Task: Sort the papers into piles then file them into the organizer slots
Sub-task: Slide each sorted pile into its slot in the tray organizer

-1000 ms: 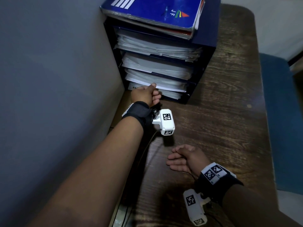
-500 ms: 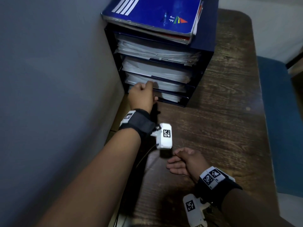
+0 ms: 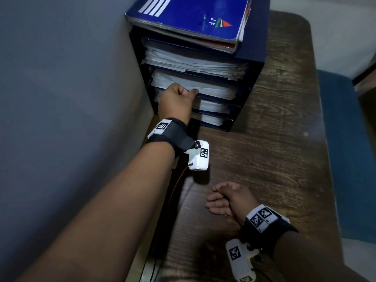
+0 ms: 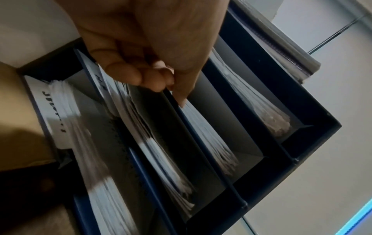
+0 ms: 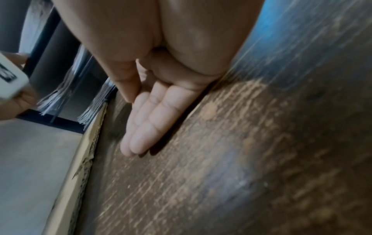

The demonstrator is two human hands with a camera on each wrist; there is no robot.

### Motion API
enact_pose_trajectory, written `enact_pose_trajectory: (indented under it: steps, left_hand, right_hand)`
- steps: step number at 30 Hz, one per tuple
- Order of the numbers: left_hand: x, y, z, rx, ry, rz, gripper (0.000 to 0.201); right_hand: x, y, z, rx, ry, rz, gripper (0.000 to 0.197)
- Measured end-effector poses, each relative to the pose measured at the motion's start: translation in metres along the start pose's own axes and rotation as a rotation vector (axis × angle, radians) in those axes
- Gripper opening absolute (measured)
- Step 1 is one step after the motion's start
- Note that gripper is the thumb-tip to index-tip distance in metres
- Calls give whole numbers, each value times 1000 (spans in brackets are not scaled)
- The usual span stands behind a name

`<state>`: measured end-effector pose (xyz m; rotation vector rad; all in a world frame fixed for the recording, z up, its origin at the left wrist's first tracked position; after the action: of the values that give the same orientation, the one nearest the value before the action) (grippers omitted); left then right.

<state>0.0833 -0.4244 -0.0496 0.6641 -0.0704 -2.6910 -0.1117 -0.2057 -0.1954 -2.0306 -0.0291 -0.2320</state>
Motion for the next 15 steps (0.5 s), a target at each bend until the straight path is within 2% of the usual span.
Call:
enact_pose_trajectory:
  steps: [3,5,6,7,9,12,15]
  left_hand:
    - [-1,-1,11,30,61,-11,29]
    - [-12,-11,27,168,102,15,21]
    - [-19,-21,39,296,117,46,17]
    - [-26,-32,53,448,151,81,22]
    - [-25,-52,71,692,314,92,49]
    - [-5,-53,67,759,591,-17,77]
    - [9,-43,56,761,715,-136,83]
  right_hand:
    - [0,0,1,4,-3,-6,17]
    - [0,0,1,7,-5,-7,17]
    - [0,-1,1,7,-4,-7,17]
    - [0,-1,1,5,-3,-6,17]
    - [1,-1,0,-3,-5,-4,17]
    - [1,-1,-1,-6,-7,-7,17]
    - [2,-3,-1,-6,-3,-11,17]
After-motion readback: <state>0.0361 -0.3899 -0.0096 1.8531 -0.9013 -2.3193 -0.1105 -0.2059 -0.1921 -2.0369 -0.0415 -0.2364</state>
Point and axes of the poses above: each hand's wrist, its own y-axis towards the middle knuckle, its own x-axis out of the palm, z = x × y, the point moved 9 cm from there along y, towards the middle knuckle, and after that the axes turned 9 degrees about x, right-handed, at the moved point
